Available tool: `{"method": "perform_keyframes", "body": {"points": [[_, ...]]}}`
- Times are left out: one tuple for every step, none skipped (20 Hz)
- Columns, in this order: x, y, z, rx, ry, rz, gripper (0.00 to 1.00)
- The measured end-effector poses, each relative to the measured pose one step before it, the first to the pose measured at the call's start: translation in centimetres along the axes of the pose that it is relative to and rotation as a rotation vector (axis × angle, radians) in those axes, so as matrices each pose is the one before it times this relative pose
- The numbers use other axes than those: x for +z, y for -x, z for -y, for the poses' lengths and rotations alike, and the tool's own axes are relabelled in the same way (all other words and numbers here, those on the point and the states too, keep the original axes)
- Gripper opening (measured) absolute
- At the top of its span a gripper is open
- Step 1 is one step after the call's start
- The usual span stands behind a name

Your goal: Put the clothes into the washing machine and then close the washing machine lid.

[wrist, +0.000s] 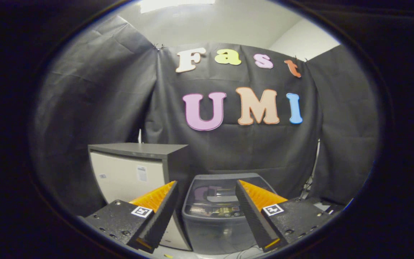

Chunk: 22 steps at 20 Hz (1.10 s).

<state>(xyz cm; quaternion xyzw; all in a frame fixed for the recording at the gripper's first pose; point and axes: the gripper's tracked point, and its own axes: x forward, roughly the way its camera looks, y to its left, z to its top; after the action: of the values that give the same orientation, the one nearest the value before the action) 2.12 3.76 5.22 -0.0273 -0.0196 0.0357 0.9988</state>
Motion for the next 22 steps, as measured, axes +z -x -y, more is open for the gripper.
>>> {"method": "perform_keyframes", "body": {"points": [[0.129, 0.805, 0.731, -0.00308, -0.00021, -0.0021, 0.96], [0.735, 0.305, 0.581, -0.00748, -0.01396, 0.03646, 0.96], [0.838, -0.379, 0.546, 0.00106, -0.03413, 0.00441, 0.96], [-0.459, 0.237, 0.277, -0.00204, -0.02479, -0.0391, 0.96], [-0.158, 0.269, 0.749, -0.02306, -0.01377, -0.00201, 0.96], [0.186, 0.137, 0.962, -0.01988, 0.00949, 0.00362, 0.96], [0.873, 0.067, 0.944, -0.02435, 0.01828, 0.01574, 0.97], [0.654, -0.097, 0.915, -0.02016, 0.01521, 0.00533, 0.97], [0.246, 0.113, 0.542, -0.01098, 0.00214, 0.00712, 0.97], [0.688, 0.17, 0.141, 0.0021, -0.00847, 0.01627, 0.97], [0.389, 0.115, -0.252, 0.01401, -0.02076, 0.00796, 0.97], [0.404, 0.136, -0.341, 0.01714, -0.01818, 0.00975, 0.97], [0.247, 0.14, -0.276, 0.01641, -0.01633, 0.0041, 0.97], [0.361, 0.145, -0.085, 0.00525, -0.00751, 0.00576, 0.97], [0.218, 0.318, 0.116, -0.00209, -0.00253, 0.00226, 0.97], [0.314, 0.126, 0.2, -0.01069, 0.00942, 0.00733, 0.97], [0.091, 0.295, -0.021, -0.0026, 0.00752, -0.00151, 0.97], [-0.046, 0.12, -0.414, 0.0096, 0.00555, -0.00288, 0.97], [-0.115, 0.158, -0.6, 0.01509, 0.00716, -0.00269, 0.97], [-0.11, 0.023, -0.27, 0.00652, 0.00839, -0.00398, 0.97], [-0.055, 0.001, 0.333, -0.01023, 0.01076, -0.00075, 0.97], [0.192, 0.018, 0.509, -0.02266, 0.02044, 0.01119, 0.97]]}}
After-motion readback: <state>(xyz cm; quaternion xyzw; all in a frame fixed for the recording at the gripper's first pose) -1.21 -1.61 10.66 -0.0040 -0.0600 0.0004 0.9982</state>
